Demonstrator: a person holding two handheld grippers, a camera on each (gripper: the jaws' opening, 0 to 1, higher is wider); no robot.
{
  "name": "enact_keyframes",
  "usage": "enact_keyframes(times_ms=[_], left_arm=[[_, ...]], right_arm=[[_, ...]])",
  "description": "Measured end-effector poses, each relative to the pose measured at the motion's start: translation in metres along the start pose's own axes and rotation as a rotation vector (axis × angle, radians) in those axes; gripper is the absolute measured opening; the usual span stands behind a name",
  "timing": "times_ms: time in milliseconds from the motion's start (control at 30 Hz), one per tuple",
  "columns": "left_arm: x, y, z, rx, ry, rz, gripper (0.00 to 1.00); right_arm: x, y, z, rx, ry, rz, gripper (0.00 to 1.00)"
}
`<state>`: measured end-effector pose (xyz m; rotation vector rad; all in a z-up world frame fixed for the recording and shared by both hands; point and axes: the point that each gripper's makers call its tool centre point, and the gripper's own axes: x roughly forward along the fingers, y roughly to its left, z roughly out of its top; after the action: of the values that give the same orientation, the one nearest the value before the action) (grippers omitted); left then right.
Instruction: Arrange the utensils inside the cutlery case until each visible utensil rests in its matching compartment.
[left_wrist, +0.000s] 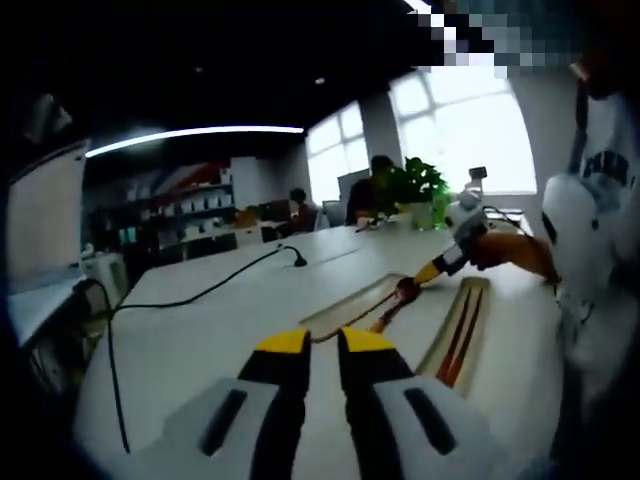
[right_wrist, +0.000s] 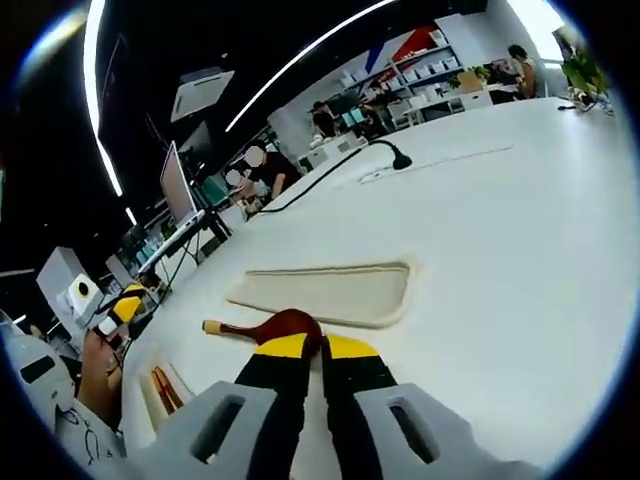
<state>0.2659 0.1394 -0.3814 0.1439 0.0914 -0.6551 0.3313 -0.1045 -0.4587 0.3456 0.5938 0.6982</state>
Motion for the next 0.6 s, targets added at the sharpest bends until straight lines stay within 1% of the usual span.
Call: enact_keyframes(times_ms=[133,400,467,600], left_arm=[[0.0,0.0,-0.002,-0.006,0.004,0.001,0.11],[0.002,-0.002,-0.003,-0.008,0.008,-0.003,0.11],[0.003,-0.003,-0.003,-0.009,0.008,-0.005,0.11],[0.004,-0.006,-0.003,-0.005,0.01,-0.009,0.11]], right_arm=[[-0.002,0.005,0.0,0.042,-0.004,0.022,0.01],[-0.012,0.012,0.005,0.082,-0.025,0.053,0.0],[-0.015,0.015,0.007,0.098,-0.039,0.074,0.0],[-0.021,0.027,0.012,0.169,-0.071,0.148,0.0]])
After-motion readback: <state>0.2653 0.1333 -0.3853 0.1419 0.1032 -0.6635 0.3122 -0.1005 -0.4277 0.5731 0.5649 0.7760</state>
